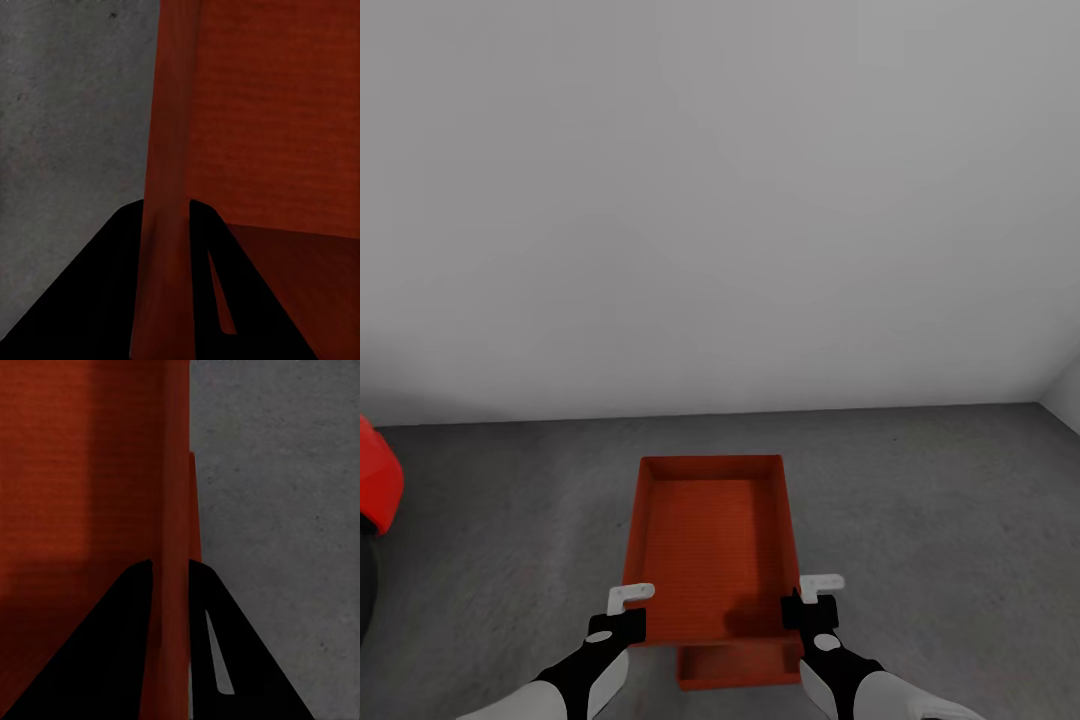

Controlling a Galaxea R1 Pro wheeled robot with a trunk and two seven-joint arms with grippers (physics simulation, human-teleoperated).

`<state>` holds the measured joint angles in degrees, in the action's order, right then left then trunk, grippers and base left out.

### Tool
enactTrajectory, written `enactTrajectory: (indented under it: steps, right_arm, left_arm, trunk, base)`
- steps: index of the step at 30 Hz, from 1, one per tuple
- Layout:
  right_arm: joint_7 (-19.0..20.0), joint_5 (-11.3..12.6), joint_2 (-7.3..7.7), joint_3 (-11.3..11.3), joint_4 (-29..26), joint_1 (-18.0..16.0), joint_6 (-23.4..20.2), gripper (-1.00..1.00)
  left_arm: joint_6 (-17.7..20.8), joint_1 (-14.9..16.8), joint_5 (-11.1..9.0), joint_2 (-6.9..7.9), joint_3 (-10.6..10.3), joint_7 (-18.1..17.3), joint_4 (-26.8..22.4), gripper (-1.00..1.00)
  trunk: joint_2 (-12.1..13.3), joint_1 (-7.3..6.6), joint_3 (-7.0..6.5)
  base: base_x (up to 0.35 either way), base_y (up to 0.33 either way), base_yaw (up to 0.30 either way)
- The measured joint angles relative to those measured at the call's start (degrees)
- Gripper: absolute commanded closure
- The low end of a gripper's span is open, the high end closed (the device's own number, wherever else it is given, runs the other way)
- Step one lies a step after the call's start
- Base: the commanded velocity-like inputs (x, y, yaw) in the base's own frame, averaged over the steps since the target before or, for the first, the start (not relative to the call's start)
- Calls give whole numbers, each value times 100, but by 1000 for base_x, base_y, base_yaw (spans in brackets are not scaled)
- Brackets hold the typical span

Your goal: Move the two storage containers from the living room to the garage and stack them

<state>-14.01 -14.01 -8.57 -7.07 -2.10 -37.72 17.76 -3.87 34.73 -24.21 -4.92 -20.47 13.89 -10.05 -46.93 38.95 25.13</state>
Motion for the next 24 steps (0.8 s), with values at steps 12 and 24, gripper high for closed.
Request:
enactTrajectory:
  steps: [12, 24]
  right_arm:
    - [-4, 22, 0, 16, 5, 1, 0, 100]
    - [6, 12, 0, 6, 3, 0, 6, 100]
  left_arm:
    - [9, -1, 23, -2, 15, 0, 1, 100]
    - [2, -3, 10, 2, 7, -1, -4, 100]
  trunk:
    - [0, 0, 0]
    - [0, 1, 0]
  base:
    - [-7, -26, 0]
    - [-85, -218, 0]
